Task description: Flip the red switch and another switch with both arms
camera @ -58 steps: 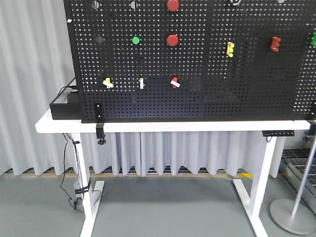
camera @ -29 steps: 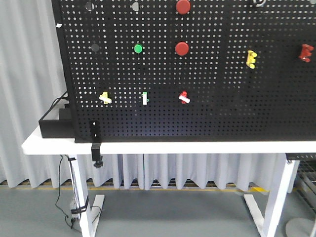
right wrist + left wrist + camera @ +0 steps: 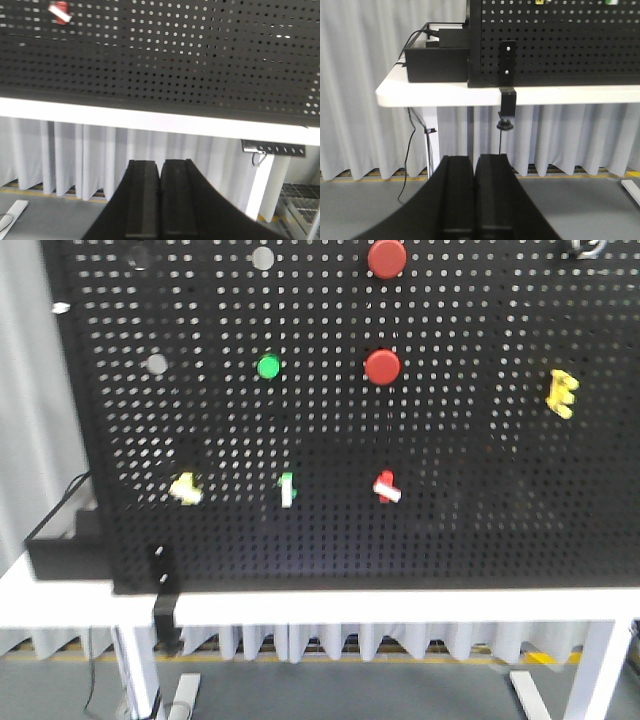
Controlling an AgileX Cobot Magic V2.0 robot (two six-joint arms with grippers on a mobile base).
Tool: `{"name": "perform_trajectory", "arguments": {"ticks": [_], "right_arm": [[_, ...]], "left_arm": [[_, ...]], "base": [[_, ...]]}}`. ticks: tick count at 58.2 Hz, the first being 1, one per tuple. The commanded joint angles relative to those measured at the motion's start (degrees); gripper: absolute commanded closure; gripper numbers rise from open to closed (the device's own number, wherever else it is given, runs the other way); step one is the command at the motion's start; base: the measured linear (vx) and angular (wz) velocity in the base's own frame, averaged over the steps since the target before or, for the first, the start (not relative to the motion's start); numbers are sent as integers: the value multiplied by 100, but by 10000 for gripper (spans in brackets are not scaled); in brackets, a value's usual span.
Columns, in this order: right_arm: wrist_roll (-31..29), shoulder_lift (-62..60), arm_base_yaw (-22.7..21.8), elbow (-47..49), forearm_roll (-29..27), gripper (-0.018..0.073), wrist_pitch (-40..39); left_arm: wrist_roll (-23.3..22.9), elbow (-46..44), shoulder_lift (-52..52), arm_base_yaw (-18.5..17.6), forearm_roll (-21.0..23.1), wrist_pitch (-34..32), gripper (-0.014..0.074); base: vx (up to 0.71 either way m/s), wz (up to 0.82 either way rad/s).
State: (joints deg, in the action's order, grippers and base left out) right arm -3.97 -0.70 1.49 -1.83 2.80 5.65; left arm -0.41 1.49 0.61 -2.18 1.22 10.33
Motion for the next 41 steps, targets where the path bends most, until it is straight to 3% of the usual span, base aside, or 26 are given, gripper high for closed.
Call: {"name": "perform_trajectory", "arguments": {"ticks": [1,41], "right_arm": [[10,47,-34,-28,18,566,-481],[10,47,-34,-28,18,566,-481]], "left_arm": [[-46,118,48,-18,2,-456,594],[-46,118,48,-18,2,-456,594]], "base": [[34,-5],[26,-2]]}}
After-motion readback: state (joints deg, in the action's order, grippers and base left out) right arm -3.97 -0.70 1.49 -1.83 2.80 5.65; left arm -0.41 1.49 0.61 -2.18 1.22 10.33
